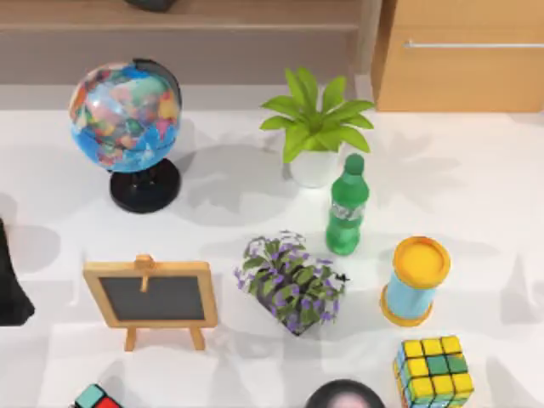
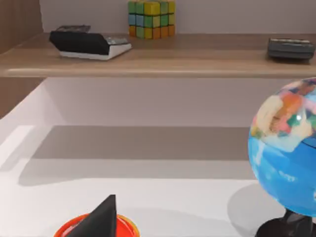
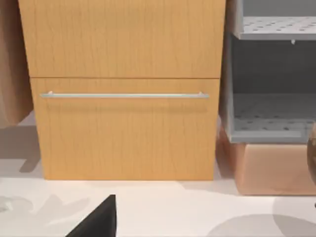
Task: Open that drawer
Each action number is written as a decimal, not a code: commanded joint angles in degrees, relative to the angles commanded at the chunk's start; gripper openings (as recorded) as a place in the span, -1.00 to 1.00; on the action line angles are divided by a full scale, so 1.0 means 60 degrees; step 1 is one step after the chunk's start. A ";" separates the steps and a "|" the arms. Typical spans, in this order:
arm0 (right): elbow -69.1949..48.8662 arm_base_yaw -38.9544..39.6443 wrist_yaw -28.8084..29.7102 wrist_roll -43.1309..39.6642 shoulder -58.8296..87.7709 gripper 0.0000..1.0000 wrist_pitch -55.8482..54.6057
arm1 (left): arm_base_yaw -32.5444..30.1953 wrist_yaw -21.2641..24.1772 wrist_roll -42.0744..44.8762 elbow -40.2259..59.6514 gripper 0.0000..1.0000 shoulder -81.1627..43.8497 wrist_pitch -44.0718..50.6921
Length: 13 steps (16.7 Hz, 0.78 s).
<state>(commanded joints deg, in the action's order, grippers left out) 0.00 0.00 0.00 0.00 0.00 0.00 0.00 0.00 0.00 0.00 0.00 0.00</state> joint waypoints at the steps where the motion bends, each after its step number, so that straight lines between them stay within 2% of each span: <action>1: 0.0000 0.0000 0.0000 0.0000 0.0000 1.00 0.0000 | 0.0000 0.0000 0.0000 0.0000 1.00 0.0000 0.0000; 5: -0.0556 -0.0487 -0.0616 0.0020 0.0666 1.00 -0.0377 | 0.0000 0.0000 0.0000 0.0000 1.00 0.0000 0.0000; 13: -0.3471 -0.3641 -0.3784 0.0116 0.5645 1.00 -0.2285 | 0.0000 0.0000 0.0000 0.0000 1.00 0.0000 0.0000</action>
<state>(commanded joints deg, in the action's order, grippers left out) -20.83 -21.84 -22.70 0.70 33.87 -13.71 0.00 0.00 0.00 0.00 0.00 0.00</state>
